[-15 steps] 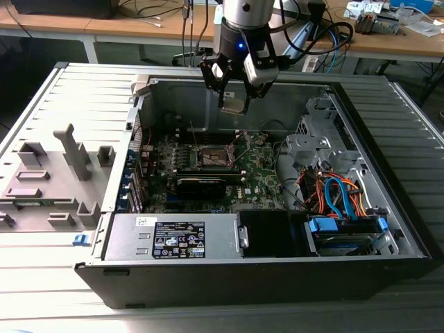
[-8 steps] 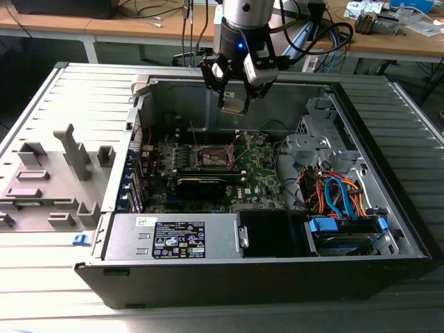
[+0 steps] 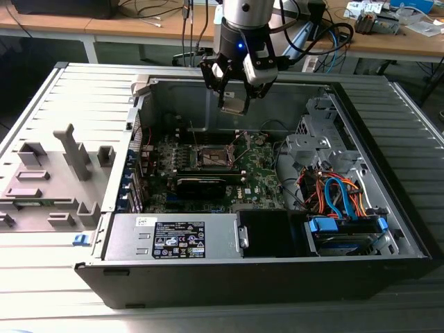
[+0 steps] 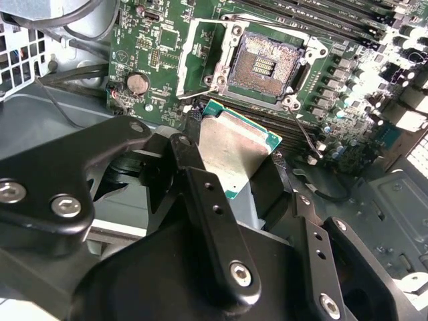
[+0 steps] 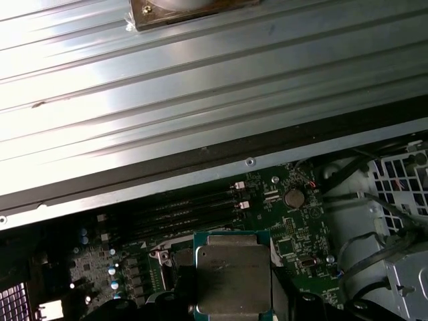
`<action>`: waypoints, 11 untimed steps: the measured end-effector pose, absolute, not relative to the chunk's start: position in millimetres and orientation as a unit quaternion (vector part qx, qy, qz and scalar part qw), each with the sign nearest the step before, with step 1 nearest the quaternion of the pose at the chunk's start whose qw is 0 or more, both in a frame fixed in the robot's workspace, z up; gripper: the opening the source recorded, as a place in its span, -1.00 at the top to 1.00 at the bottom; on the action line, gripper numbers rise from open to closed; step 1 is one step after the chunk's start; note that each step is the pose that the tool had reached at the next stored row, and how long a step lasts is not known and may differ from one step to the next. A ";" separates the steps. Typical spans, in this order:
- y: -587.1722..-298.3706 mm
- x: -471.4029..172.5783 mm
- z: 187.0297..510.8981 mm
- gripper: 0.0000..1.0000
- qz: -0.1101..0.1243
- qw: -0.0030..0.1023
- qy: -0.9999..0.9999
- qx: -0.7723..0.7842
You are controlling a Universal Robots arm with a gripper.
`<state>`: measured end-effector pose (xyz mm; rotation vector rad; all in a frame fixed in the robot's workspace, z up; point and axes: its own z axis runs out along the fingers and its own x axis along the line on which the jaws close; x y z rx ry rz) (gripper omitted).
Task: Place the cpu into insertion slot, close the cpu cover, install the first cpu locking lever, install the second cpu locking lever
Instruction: 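Place the cpu into insertion slot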
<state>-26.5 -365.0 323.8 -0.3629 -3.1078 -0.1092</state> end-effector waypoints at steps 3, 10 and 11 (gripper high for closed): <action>-365.0 -26.5 323.8 -0.09 -0.035 0.005 -0.992 -0.117; -365.0 -26.5 323.7 -0.09 -0.035 0.005 -0.992 -0.121; -365.0 -26.5 323.7 -0.09 -0.035 0.005 -0.992 -0.122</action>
